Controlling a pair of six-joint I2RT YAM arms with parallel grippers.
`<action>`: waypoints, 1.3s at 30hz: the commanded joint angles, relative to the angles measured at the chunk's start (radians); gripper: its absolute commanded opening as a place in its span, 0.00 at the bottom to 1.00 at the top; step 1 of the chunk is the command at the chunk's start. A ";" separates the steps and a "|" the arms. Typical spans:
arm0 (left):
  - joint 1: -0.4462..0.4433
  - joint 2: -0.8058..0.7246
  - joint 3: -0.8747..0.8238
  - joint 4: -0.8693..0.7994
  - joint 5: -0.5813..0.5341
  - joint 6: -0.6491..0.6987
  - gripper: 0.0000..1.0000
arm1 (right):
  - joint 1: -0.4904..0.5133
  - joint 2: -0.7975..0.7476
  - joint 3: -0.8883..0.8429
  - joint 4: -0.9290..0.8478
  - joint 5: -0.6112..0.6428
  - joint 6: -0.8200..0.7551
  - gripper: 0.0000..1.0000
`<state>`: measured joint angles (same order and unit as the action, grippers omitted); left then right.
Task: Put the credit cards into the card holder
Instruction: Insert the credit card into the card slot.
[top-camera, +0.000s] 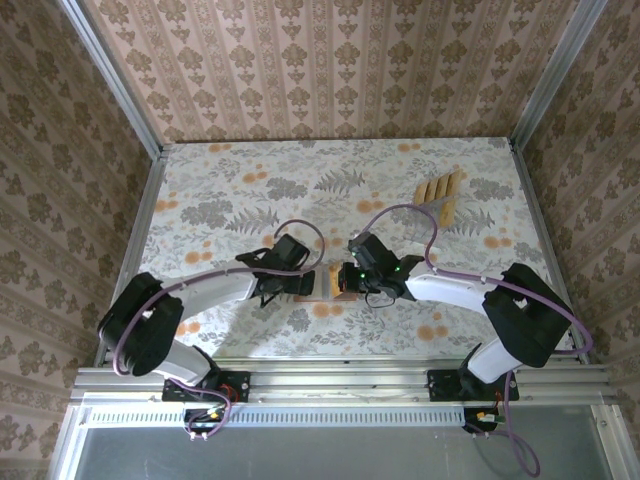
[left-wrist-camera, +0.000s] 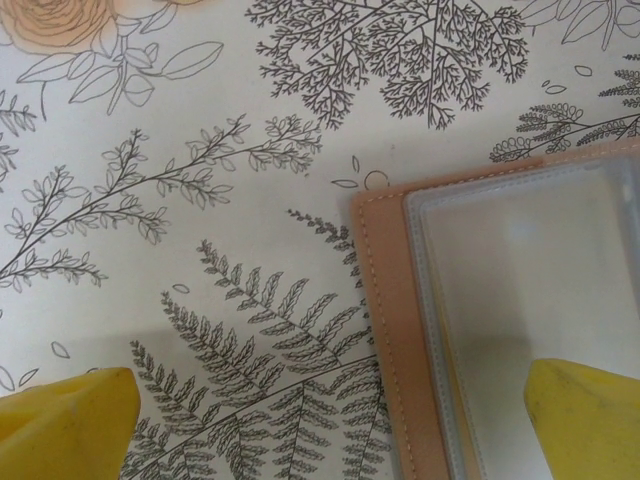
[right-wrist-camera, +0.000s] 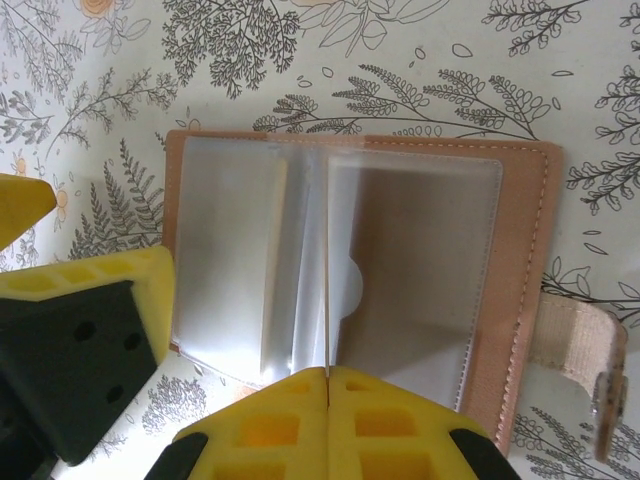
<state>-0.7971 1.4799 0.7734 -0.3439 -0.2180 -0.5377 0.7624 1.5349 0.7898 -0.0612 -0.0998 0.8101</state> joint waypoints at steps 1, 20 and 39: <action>-0.010 0.016 0.040 -0.027 -0.041 0.024 1.00 | 0.015 -0.007 -0.012 0.042 0.044 0.030 0.00; -0.017 0.063 0.052 -0.031 -0.065 0.046 1.00 | 0.018 0.031 -0.034 0.087 0.050 0.046 0.00; 0.002 0.053 -0.027 -0.019 -0.080 -0.001 1.00 | -0.030 0.013 -0.086 0.090 0.049 0.034 0.00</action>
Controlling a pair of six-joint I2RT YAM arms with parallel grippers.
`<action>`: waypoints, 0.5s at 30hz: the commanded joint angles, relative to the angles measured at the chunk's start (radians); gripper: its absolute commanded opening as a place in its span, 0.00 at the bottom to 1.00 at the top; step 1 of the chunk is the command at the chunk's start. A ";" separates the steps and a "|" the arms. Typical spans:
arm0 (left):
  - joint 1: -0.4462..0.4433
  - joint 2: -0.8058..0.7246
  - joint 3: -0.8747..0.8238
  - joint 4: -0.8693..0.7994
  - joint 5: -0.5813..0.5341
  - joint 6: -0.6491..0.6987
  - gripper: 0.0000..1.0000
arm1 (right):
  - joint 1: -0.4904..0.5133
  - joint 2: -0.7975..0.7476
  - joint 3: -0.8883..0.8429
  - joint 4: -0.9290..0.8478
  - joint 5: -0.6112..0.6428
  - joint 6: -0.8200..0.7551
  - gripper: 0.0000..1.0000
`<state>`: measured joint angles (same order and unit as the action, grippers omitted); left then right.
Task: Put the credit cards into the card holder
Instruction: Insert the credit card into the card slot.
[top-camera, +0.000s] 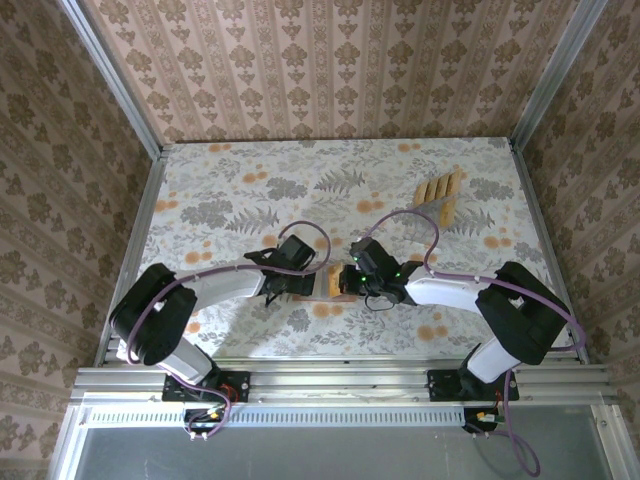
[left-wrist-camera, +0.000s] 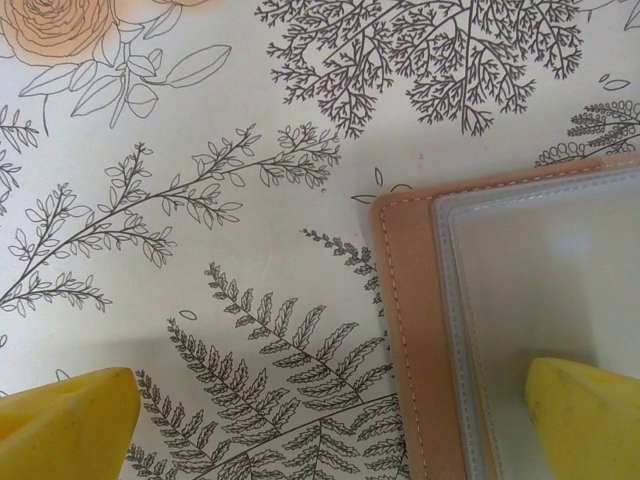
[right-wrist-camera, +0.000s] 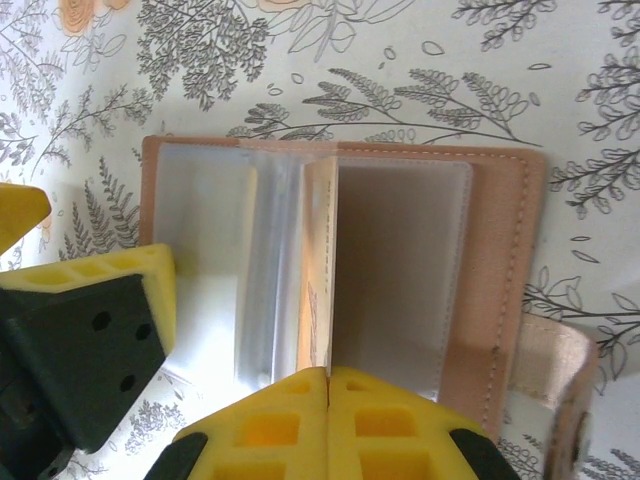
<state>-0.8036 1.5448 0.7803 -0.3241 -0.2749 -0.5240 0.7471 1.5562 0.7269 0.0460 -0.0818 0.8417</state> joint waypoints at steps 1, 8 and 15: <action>0.008 -0.015 -0.036 -0.039 -0.023 -0.016 1.00 | -0.017 -0.007 -0.023 -0.018 0.029 0.000 0.00; 0.008 -0.038 -0.044 -0.039 -0.013 -0.023 1.00 | -0.044 0.014 -0.023 -0.020 0.013 -0.019 0.00; 0.006 -0.049 -0.050 -0.038 -0.002 -0.027 1.00 | -0.068 0.016 -0.011 -0.003 -0.045 -0.052 0.00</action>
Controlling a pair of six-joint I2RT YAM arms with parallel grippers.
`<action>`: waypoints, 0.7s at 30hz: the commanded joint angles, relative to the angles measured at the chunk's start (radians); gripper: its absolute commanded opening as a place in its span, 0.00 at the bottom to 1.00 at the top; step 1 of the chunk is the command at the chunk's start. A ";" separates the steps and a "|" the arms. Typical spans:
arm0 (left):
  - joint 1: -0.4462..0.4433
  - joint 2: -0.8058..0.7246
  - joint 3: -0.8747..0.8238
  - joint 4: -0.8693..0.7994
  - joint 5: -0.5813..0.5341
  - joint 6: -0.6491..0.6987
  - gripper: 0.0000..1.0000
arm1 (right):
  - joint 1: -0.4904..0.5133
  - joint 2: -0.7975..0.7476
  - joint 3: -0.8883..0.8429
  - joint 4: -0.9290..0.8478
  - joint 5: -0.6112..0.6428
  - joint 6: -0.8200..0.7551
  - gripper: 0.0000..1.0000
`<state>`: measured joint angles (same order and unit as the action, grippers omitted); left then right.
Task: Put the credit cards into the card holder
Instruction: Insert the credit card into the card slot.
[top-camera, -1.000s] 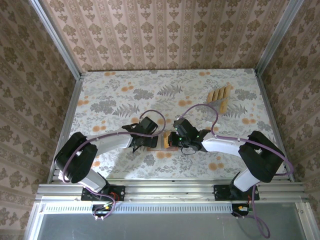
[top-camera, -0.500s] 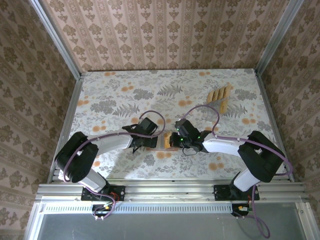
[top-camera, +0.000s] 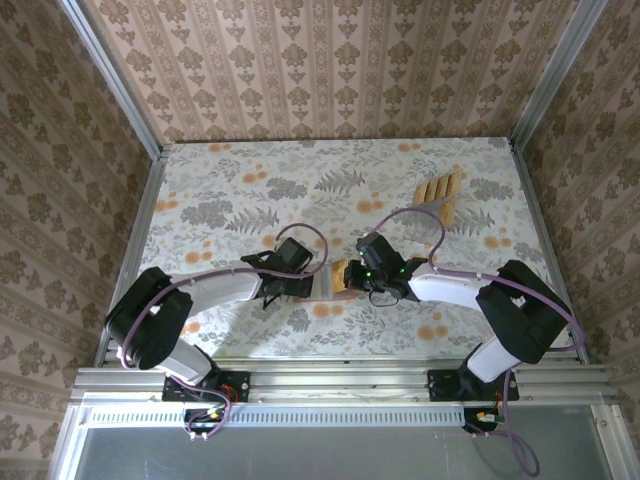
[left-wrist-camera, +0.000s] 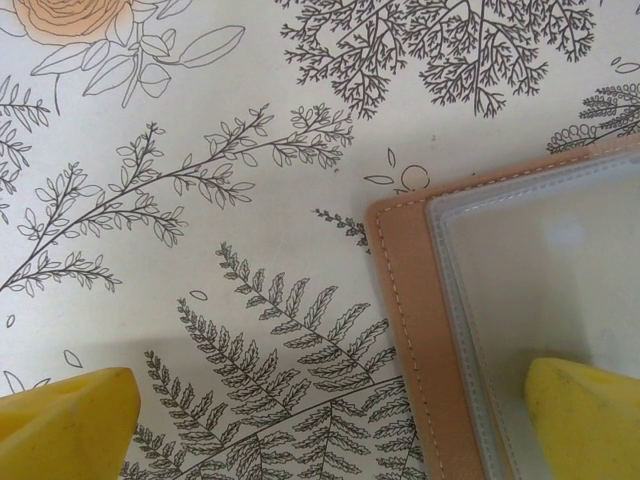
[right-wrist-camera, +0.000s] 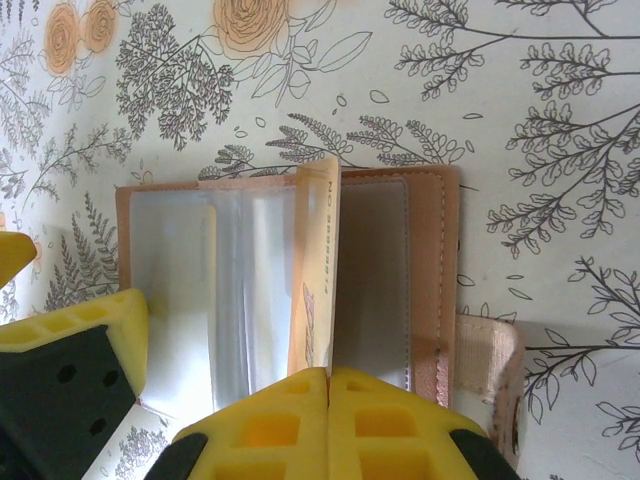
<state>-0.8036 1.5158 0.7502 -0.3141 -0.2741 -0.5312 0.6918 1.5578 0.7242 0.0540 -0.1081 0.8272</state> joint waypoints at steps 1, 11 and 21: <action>0.007 -0.020 -0.021 -0.046 -0.003 -0.021 1.00 | -0.016 0.012 -0.006 0.001 -0.037 -0.045 0.00; 0.007 -0.018 -0.022 -0.040 0.002 -0.030 1.00 | -0.040 -0.037 -0.035 0.139 -0.154 -0.050 0.00; 0.006 -0.017 -0.025 -0.046 0.000 -0.039 1.00 | -0.043 0.018 -0.118 0.386 -0.208 0.002 0.00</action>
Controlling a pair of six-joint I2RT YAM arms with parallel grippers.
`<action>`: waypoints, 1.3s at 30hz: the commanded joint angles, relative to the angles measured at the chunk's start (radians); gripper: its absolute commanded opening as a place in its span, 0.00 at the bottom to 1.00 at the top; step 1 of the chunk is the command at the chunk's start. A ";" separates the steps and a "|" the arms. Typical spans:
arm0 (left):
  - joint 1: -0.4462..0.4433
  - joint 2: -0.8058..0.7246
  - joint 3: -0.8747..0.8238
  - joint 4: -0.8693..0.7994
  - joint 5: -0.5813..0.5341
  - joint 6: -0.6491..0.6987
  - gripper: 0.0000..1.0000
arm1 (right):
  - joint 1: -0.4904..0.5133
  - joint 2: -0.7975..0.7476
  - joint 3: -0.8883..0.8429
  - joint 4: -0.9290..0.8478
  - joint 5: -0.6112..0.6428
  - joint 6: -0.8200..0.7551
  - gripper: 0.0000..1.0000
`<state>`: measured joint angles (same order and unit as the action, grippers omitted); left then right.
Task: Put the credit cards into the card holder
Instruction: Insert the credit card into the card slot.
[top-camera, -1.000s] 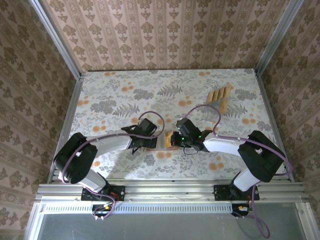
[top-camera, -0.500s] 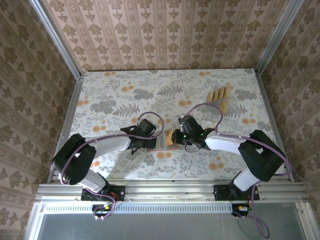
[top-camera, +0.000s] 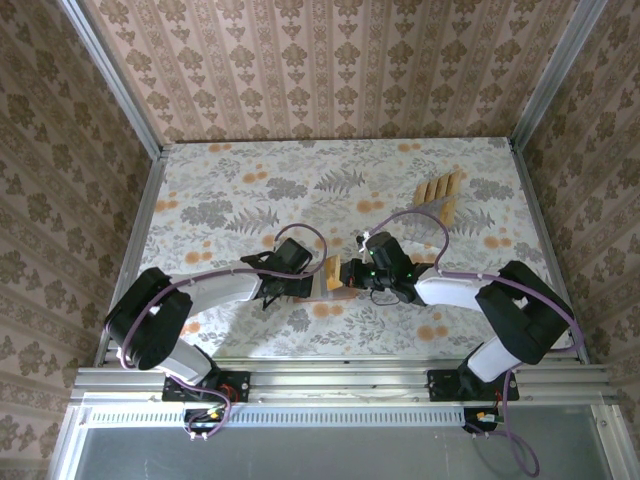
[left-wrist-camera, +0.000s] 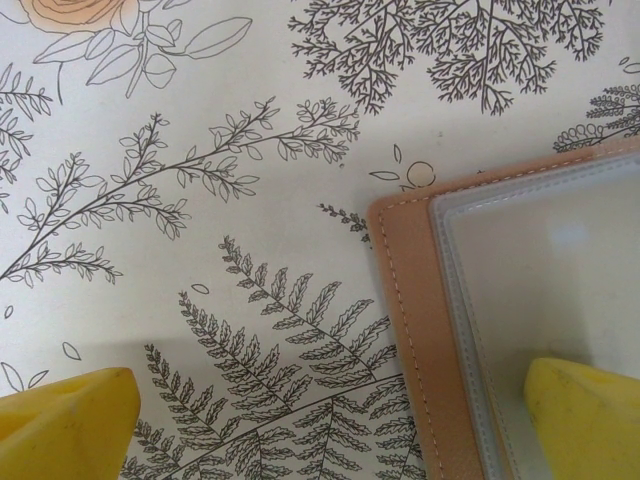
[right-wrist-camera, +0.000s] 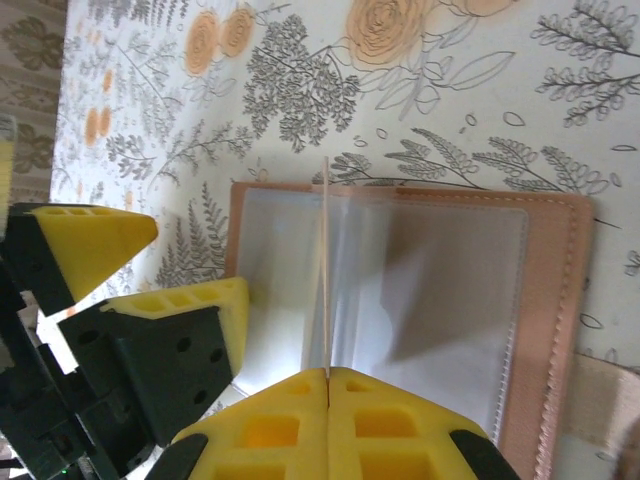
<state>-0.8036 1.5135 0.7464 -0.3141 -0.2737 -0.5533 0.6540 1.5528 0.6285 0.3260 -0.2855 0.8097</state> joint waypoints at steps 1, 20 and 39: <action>0.005 -0.016 -0.022 -0.046 0.000 -0.018 1.00 | -0.005 0.027 -0.026 0.130 -0.032 0.020 0.00; 0.004 -0.017 -0.033 -0.051 -0.007 -0.040 1.00 | -0.007 0.090 -0.118 0.352 0.000 0.104 0.00; 0.002 -0.028 -0.048 -0.055 -0.010 -0.053 1.00 | -0.007 0.137 -0.150 0.483 -0.007 0.171 0.00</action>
<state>-0.8036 1.4963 0.7238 -0.3103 -0.2741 -0.5919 0.6514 1.6630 0.4885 0.7570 -0.3000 0.9596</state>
